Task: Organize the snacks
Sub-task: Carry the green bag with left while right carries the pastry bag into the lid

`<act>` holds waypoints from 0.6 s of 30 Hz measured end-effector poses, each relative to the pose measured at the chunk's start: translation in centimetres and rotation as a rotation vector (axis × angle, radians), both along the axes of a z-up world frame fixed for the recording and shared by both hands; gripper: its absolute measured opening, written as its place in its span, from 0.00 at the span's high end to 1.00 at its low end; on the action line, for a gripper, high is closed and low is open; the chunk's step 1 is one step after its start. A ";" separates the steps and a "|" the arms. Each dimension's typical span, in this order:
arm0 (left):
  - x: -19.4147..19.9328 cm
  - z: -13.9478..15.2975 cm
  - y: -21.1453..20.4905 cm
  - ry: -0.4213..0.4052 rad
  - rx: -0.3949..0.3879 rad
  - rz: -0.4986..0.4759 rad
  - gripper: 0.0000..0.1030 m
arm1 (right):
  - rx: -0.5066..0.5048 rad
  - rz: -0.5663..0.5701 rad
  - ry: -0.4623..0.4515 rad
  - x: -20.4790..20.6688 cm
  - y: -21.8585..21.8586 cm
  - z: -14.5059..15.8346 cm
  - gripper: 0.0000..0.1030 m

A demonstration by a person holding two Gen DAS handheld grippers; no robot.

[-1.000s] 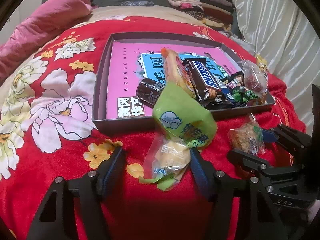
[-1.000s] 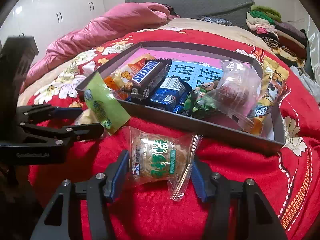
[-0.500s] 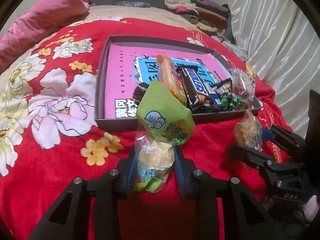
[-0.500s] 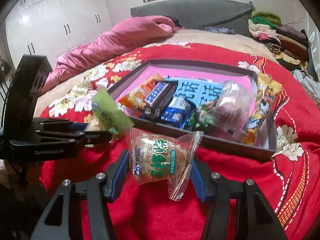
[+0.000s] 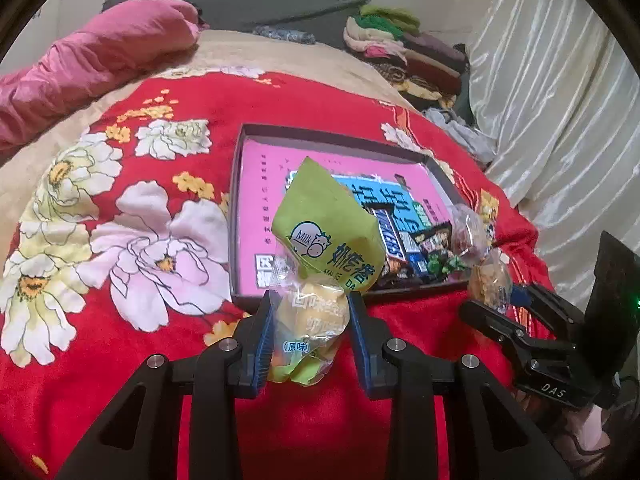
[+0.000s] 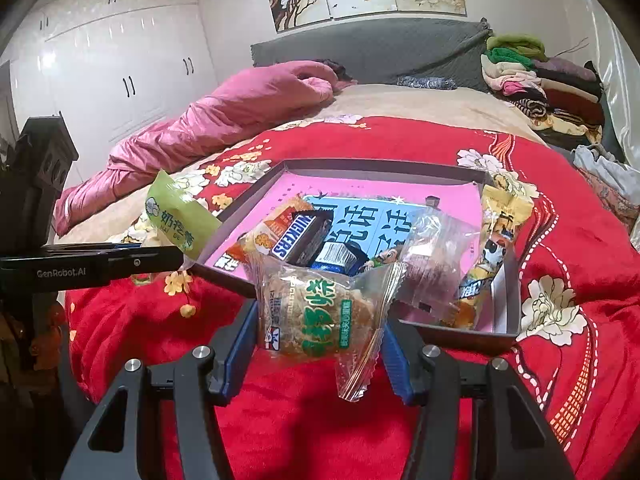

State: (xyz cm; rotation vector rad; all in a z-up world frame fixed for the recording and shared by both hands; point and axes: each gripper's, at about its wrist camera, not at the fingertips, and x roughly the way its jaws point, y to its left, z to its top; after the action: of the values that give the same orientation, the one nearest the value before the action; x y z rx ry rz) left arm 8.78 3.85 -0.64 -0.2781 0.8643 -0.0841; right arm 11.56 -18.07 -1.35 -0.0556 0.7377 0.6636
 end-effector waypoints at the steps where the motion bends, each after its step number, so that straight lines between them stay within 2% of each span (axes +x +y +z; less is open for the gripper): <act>1: 0.1 0.1 0.0 -0.002 0.001 0.001 0.66 | 0.002 -0.001 -0.003 0.1 0.0 0.1 0.44; 18: 2.3 0.4 0.3 -0.015 0.015 0.038 0.66 | 0.011 -0.006 -0.073 1.8 0.2 1.5 0.44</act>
State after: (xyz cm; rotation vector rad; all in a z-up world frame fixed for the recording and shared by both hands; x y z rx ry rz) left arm 11.10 4.12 -0.24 -0.2799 0.8438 -0.0440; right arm 13.33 -17.85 0.10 -0.0673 0.6640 0.6561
